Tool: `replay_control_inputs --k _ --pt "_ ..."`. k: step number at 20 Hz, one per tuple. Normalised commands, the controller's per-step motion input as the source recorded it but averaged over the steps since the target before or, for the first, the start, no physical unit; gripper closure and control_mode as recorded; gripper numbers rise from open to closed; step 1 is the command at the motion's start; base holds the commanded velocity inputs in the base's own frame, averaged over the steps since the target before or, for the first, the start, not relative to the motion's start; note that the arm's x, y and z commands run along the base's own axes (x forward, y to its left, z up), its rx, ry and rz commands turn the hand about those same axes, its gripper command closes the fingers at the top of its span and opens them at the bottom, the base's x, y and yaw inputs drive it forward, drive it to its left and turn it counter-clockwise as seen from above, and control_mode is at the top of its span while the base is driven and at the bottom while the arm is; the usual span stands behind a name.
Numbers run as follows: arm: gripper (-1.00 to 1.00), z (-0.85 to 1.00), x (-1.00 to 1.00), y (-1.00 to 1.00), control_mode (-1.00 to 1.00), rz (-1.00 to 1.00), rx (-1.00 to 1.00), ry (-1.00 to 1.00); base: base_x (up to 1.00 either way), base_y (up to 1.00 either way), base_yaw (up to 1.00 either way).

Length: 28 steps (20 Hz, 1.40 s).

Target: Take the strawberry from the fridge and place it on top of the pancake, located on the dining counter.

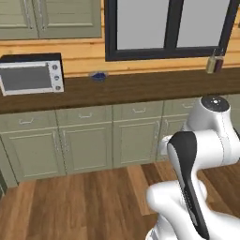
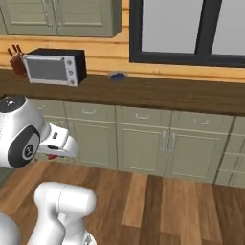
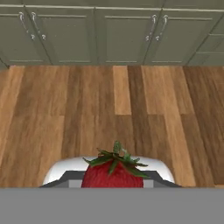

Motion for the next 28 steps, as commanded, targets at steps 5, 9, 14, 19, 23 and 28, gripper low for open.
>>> replay_control_inputs --k 5,9,14,19,23,28 --pt "1.0 0.0 0.0 0.0 1.0 0.0 0.0 0.0 0.76 -0.65 -0.53" --pt "1.0 0.0 0.0 0.0 1.0 0.0 0.0 0.0 0.64 -0.57 -0.61" --pt "1.0 0.0 0.0 0.0 1.0 0.0 0.0 0.0 0.45 -0.48 -0.71" --pt "1.0 0.0 0.0 0.0 1.0 0.0 0.0 0.0 0.0 -0.45 -0.88" --pt "1.0 0.0 0.0 0.0 1.0 0.0 0.0 0.0 0.0 -0.43 -0.89" --pt "1.0 0.0 0.0 0.0 1.0 0.0 0.0 0.0 0.0 -0.44 -0.88"
